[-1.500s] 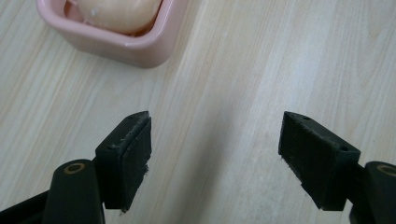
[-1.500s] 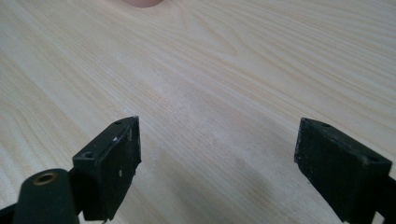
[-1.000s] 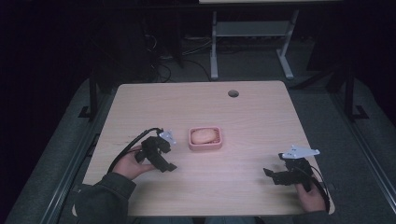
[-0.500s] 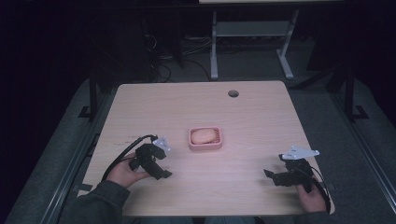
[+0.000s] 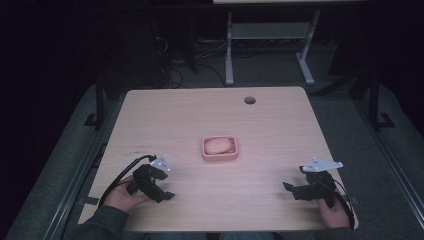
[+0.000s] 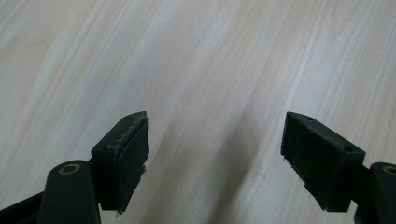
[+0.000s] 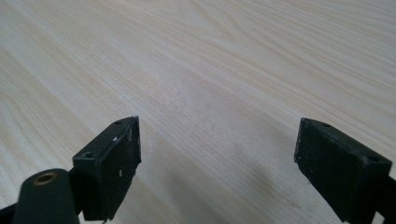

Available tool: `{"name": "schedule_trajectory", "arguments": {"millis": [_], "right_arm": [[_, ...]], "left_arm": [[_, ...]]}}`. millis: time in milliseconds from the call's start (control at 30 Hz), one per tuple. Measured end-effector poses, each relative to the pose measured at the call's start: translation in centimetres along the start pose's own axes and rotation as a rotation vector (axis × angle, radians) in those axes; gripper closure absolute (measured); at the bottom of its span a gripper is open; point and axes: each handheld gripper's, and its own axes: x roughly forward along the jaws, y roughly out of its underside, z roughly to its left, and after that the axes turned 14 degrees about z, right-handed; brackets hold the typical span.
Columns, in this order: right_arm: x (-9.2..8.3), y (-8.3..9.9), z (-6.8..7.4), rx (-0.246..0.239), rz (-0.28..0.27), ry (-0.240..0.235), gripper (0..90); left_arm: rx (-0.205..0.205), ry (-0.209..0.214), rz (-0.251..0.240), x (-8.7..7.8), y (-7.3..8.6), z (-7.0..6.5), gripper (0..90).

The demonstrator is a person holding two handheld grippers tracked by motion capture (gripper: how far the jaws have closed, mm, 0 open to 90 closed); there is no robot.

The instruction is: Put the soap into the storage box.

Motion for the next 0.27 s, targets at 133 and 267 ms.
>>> {"name": "schedule_trajectory", "arguments": {"millis": [133, 267], "right_arm": [[-0.01, 0.08, -0.01, 0.005, 0.0, -0.003, 14.2], [0.04, 0.02, 0.09, -0.002, 0.003, -0.006, 14.1]], "left_arm": [[0.021, -0.025, -0.008, -0.1, 0.52, -0.63, 23.7], [0.022, -0.04, -0.021, -0.18, 0.64, -0.44, 23.4]]}}
